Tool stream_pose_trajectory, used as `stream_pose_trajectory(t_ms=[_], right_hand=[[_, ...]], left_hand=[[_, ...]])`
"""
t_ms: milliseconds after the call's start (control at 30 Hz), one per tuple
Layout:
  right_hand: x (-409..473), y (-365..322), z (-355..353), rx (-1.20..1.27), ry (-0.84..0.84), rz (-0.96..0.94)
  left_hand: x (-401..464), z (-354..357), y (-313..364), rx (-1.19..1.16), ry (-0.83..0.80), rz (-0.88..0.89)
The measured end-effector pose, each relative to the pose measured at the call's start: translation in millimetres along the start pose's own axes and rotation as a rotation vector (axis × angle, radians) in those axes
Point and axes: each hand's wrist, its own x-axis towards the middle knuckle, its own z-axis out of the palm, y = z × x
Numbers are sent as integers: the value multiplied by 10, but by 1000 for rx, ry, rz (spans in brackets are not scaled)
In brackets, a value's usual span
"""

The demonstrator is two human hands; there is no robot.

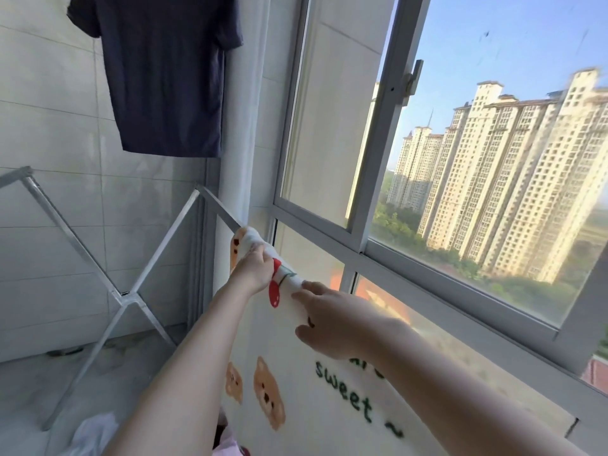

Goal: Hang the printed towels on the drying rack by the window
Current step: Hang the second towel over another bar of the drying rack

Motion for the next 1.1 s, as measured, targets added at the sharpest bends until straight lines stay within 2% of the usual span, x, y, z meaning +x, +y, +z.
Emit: stream_pose_trajectory(t_ms=[133,267,433,533,700,900,1100], right_hand=[[-69,11,-22,30,17,20],[-155,-16,-20,8,38,67],[-301,-23,-138,-6,180,115],[-366,-25,-238,-52,242,149],[-321,-7,-225,-56,232,183],[-146,-61,-149,-17,331,90],[46,-72,-127,-5,390,31]], left_hand=[[-194,10,-64,-194,199,33],[-368,36,-37,-290,110,126],[-536,41,66,-236,259,222],[-570,-71,45,-295,222,172],[-406,-243,-184,-276,303,10],[-134,-94,-171,-325,128,-43],[31,-68,-26,-322,342,-34]])
